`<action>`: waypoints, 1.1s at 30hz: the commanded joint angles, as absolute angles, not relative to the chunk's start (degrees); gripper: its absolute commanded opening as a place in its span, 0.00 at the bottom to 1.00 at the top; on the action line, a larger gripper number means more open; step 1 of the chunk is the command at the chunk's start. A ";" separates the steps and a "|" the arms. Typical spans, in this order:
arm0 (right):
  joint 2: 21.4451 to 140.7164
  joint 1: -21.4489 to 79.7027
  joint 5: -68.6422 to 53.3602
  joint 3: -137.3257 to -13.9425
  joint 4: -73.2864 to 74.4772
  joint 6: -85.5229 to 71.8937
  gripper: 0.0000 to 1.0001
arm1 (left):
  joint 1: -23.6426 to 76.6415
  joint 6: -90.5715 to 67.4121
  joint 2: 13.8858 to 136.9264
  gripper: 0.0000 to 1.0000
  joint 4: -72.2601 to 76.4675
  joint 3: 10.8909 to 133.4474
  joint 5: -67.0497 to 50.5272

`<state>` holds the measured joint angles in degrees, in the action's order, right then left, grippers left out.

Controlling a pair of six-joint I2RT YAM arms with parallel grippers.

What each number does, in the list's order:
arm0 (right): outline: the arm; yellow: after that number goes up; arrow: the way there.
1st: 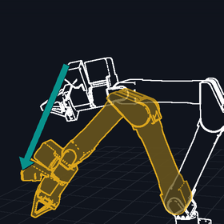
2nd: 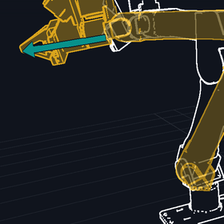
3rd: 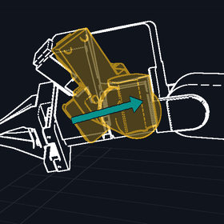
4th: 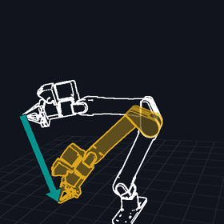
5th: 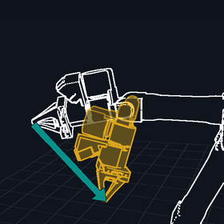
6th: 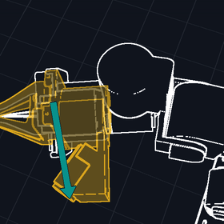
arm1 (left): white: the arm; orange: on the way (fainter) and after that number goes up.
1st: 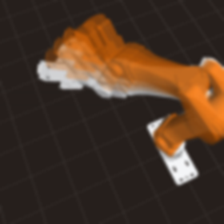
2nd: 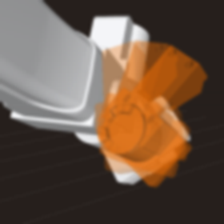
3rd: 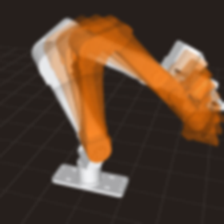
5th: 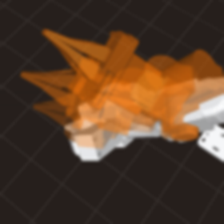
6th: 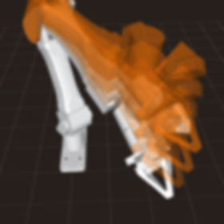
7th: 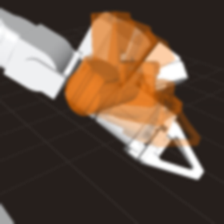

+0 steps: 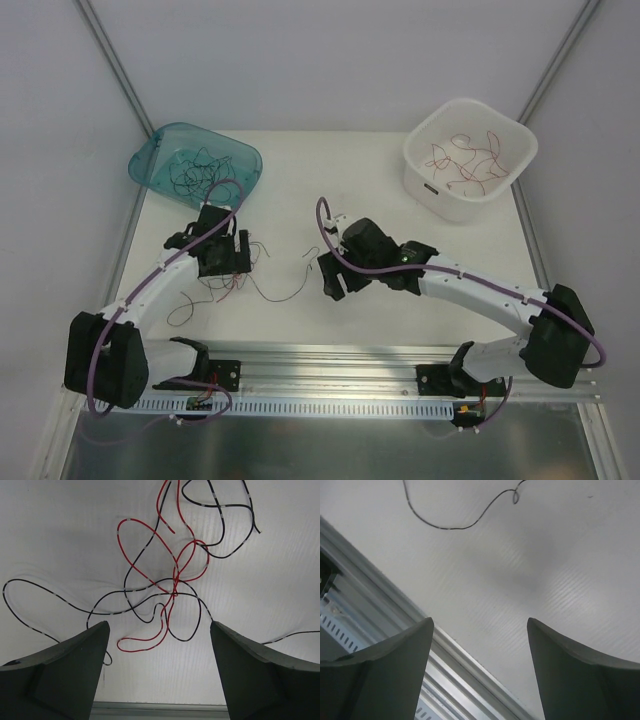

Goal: Untangle the cables

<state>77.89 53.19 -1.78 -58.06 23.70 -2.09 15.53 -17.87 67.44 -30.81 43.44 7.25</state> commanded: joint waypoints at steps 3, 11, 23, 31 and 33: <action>74.44 59.31 -0.44 -55.29 15.57 -7.38 0.79 | 14.15 -19.95 72.32 0.70 -31.03 47.02 6.24; 77.34 62.66 1.76 -55.20 11.96 -9.14 0.79 | 14.06 -19.51 77.95 0.41 -30.94 47.55 2.55; 81.12 63.72 0.88 -54.32 6.25 -12.56 0.79 | 14.24 -20.47 79.55 0.00 -30.94 47.55 -4.30; 78.84 63.72 2.90 -50.28 -0.08 -19.50 0.78 | 19.68 -29.69 70.85 0.00 -27.78 45.35 -9.67; 78.14 63.63 3.16 -48.26 -4.30 -22.32 0.77 | 24.24 -33.04 69.26 0.00 -26.90 45.87 -9.06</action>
